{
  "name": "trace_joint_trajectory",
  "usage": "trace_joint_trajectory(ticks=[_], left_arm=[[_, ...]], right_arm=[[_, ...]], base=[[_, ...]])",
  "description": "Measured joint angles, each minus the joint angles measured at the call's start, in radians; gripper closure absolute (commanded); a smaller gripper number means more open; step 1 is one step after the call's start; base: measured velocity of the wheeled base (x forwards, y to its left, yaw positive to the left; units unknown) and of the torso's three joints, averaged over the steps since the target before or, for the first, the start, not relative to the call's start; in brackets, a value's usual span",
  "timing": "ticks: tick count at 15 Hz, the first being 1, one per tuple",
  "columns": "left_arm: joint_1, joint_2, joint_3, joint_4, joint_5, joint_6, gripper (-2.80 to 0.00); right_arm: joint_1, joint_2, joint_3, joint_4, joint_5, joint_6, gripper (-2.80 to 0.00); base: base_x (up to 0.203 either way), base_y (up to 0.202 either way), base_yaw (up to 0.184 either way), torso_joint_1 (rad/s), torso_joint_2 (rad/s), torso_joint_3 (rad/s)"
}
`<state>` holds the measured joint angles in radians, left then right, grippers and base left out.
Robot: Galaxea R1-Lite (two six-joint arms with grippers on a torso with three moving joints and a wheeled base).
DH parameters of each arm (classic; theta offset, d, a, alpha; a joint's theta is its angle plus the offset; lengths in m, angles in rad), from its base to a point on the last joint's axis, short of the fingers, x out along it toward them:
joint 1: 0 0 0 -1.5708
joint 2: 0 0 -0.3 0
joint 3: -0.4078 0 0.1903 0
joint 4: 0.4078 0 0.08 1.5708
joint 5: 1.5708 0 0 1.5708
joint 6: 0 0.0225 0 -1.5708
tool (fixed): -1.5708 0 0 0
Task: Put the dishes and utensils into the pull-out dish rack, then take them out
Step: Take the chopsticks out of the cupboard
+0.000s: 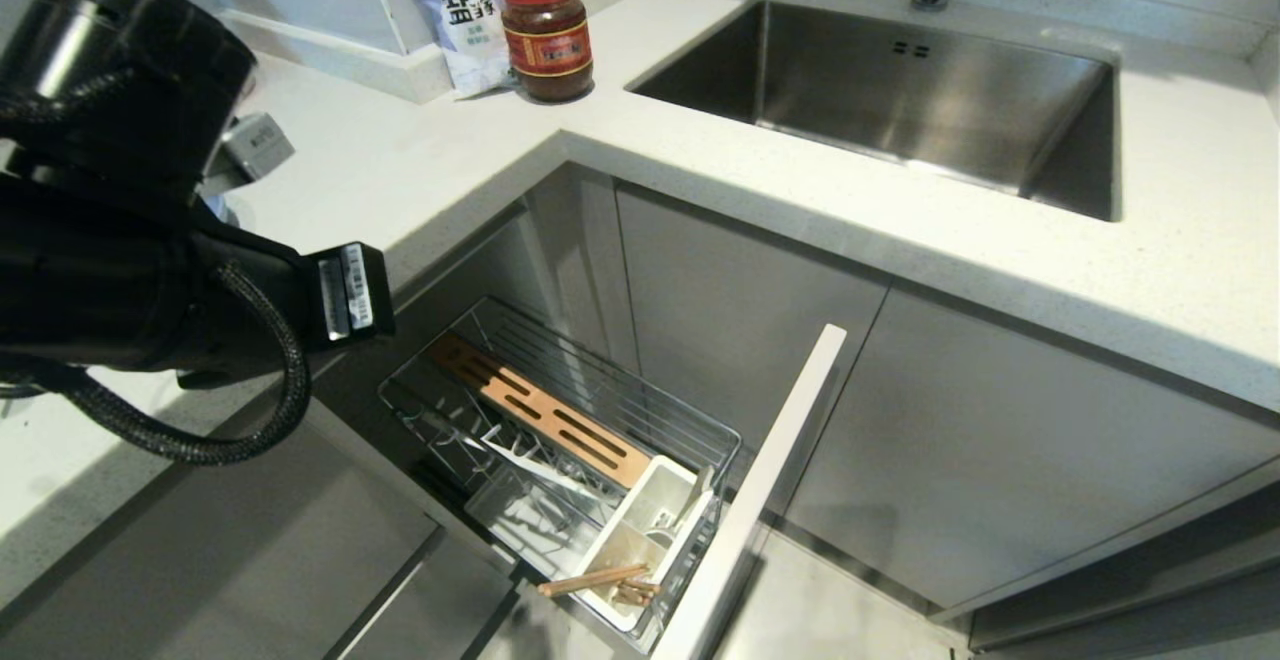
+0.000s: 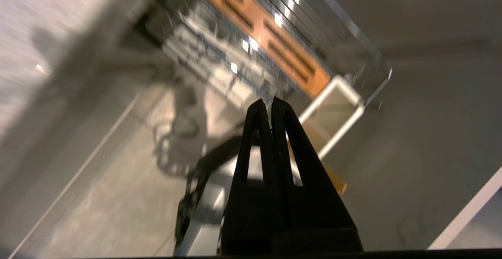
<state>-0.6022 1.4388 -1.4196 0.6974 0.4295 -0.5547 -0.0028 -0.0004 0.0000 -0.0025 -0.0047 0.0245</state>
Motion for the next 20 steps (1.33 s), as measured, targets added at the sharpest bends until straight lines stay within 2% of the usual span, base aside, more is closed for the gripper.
trace_joint_trajectory(ticks=[6, 13, 15, 18, 20], left_arm=[[-0.028, 0.107, -0.067, 0.217, -0.275, -0.007, 0.00], [-0.016, 0.301, -0.096, 0.318, -0.427, 0.003, 0.00], [-0.001, 0.360, -0.109, 0.349, -0.481, 0.027, 0.00], [0.039, 0.436, -0.124, 0.367, -0.590, 0.095, 0.00], [0.059, 0.482, -0.138, 0.394, -0.626, 0.130, 0.00]], right_arm=[[0.000, 0.000, 0.000, 0.000, 0.000, 0.000, 0.00], [0.000, 0.000, 0.000, 0.000, 0.000, 0.000, 0.00], [0.000, 0.000, 0.000, 0.000, 0.000, 0.000, 0.00], [0.000, 0.000, 0.000, 0.000, 0.000, 0.000, 0.00], [0.000, 0.000, 0.000, 0.000, 0.000, 0.000, 0.00]], base=[[0.000, 0.000, 0.000, 0.000, 0.00, 0.000], [0.000, 0.000, 0.000, 0.000, 0.00, 0.000], [0.000, 0.000, 0.000, 0.000, 0.00, 0.000], [0.000, 0.000, 0.000, 0.000, 0.00, 0.000], [0.000, 0.000, 0.000, 0.000, 0.00, 0.000]])
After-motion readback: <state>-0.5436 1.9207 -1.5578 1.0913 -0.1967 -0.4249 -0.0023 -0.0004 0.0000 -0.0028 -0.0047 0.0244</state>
